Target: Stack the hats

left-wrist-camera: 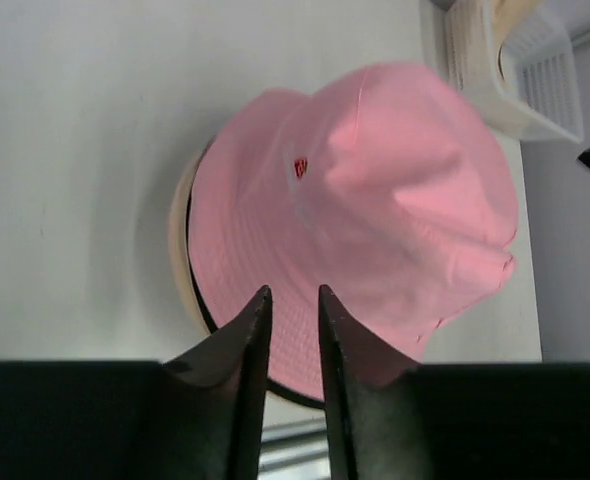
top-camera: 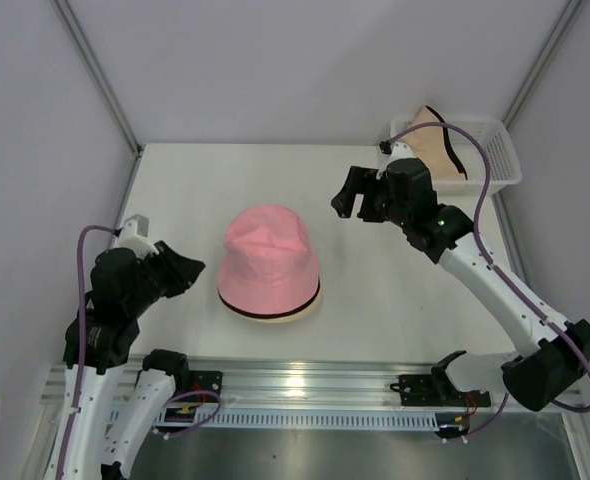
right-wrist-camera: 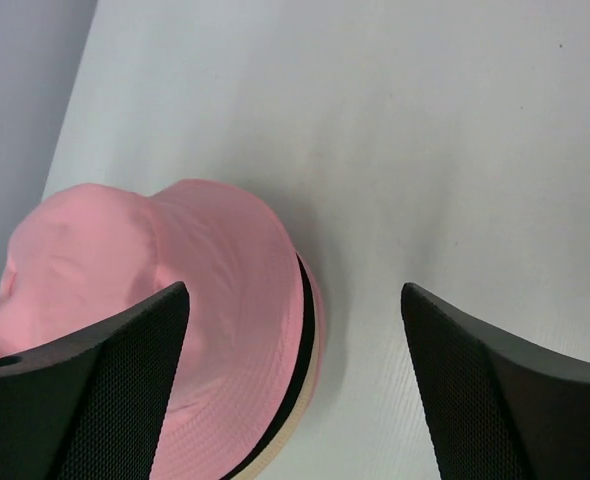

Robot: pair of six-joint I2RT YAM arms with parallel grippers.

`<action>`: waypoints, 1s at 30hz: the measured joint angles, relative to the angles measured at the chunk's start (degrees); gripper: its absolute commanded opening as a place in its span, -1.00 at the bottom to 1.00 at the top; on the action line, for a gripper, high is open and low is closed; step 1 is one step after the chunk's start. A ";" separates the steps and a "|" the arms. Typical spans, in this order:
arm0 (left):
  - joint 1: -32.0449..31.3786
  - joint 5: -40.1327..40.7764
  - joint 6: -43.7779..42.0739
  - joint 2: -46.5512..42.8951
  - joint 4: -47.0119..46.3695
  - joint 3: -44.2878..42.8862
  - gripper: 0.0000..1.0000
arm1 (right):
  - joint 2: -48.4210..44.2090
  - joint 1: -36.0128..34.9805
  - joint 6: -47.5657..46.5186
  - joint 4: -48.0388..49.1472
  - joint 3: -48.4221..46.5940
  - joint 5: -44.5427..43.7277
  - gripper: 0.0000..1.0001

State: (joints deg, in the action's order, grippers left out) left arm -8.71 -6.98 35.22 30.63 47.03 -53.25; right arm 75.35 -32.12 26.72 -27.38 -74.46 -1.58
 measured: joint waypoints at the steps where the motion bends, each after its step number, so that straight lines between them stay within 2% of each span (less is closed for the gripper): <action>1: 0.00 -1.81 0.07 -0.52 1.49 0.66 -0.74 | -0.92 0.02 -0.55 0.35 -0.04 0.13 0.79; 3: -0.04 -6.75 -0.20 -1.88 2.97 3.26 -0.93 | -1.40 0.11 -1.44 0.85 -0.55 0.44 0.81; 4: -0.17 -9.14 -0.24 -2.69 3.13 4.85 -0.96 | -1.05 0.28 -1.57 0.90 -0.85 0.63 0.82; 8: -3.02 -16.41 -0.59 -4.13 2.69 8.52 -0.99 | 3.21 1.70 -1.20 1.81 -2.69 4.00 0.83; 12: -8.66 -18.64 -0.85 -2.75 -1.51 8.94 -0.99 | 7.43 1.49 0.83 4.59 -2.69 8.83 0.86; 15: -12.98 -17.81 -0.79 1.20 -5.38 10.12 -0.99 | 10.58 -0.15 1.92 5.92 -3.26 10.99 0.88; 19: -17.46 -12.41 0.39 7.76 -8.41 13.79 -0.99 | 14.49 -2.34 2.45 6.08 -5.46 12.79 0.92; 25: -18.91 -8.02 2.47 10.60 -11.61 20.46 -0.99 | 15.34 -3.93 3.69 6.99 -5.97 14.27 0.94; 30: -19.04 -4.55 3.32 12.63 -14.36 21.62 -0.99 | 15.50 -3.93 4.57 7.28 -5.97 14.80 0.95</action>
State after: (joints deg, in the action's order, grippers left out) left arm -27.75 -11.53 38.54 43.27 32.67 -31.64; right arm 90.85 -36.05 31.29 -20.10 -80.42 13.21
